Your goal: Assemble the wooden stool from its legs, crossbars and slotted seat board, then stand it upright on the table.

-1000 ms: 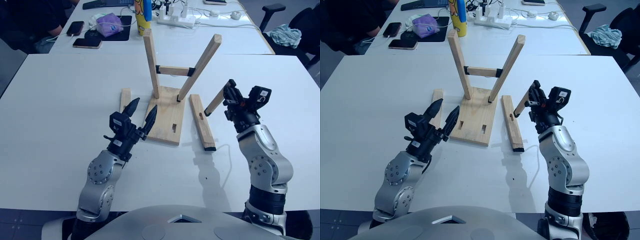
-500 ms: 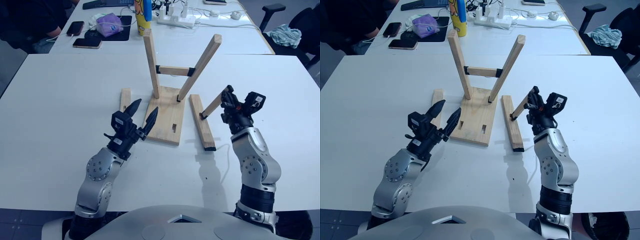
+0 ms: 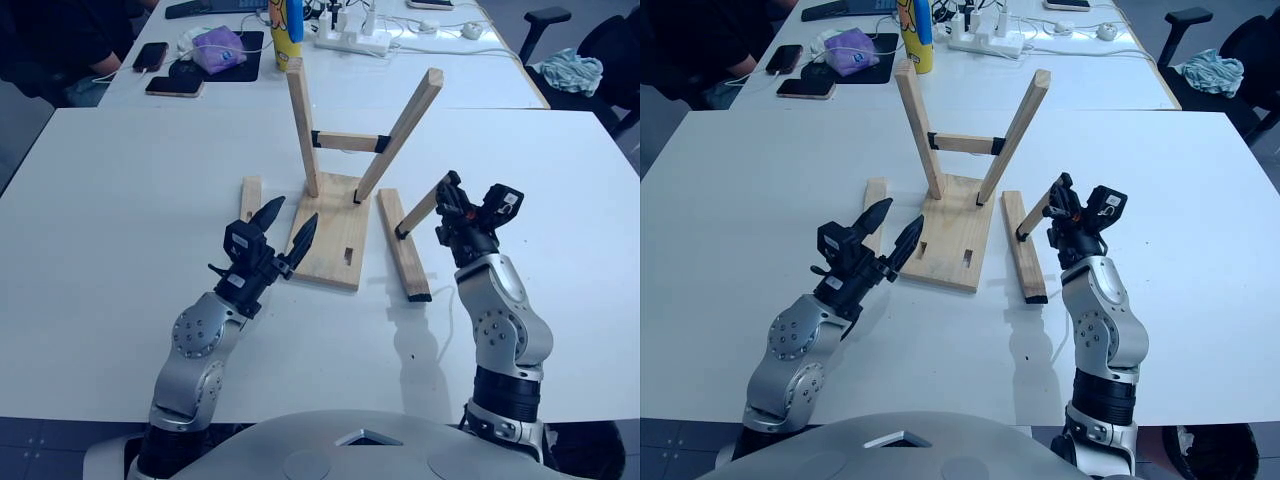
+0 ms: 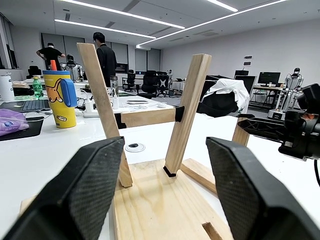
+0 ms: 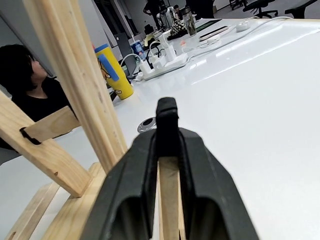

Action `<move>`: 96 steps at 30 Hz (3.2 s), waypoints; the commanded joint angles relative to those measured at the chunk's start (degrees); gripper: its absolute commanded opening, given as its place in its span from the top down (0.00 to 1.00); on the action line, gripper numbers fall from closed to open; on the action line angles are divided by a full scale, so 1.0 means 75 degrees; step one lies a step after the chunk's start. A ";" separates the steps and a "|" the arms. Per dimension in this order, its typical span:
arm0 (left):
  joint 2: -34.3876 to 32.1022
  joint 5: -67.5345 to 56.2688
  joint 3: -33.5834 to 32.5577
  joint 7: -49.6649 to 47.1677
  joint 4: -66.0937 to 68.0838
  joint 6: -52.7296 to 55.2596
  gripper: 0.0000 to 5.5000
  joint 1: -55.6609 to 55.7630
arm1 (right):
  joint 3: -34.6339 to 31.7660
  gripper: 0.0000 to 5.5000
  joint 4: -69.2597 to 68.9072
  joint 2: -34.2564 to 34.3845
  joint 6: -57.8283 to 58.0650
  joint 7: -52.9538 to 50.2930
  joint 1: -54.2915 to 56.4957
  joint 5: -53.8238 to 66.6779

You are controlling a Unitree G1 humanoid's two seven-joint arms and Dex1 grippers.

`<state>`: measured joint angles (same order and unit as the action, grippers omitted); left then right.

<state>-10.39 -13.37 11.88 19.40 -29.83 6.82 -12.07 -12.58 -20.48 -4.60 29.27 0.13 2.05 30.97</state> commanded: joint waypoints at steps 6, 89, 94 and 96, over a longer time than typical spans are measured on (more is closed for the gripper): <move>-0.0041 0.0144 0.0053 -0.0031 -0.0001 0.0014 0.45 0.0010 | 0.0080 0.92 0.0092 -0.0074 -0.0121 0.0096 0.0026 -0.0296; -0.0543 -0.0219 -0.0318 0.0689 0.0267 0.0475 0.45 0.0978 | 0.1468 0.92 0.3854 0.0239 -0.6115 0.1209 -0.2140 -0.3239; -0.0507 -0.0139 -0.0295 0.0607 0.0271 0.0379 0.45 0.0848 | 0.1468 0.81 0.3698 0.0136 -0.6070 0.1297 -0.2051 -0.3283; -0.0489 -0.0112 -0.0281 0.0564 0.0246 0.0350 0.45 0.0796 | 0.1483 0.76 0.3557 0.0109 -0.5988 0.1350 -0.2055 -0.3243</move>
<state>-14.23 -15.02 9.56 24.17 -28.06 9.78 -5.24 -1.61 5.85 -3.43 -18.28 9.87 -12.05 6.62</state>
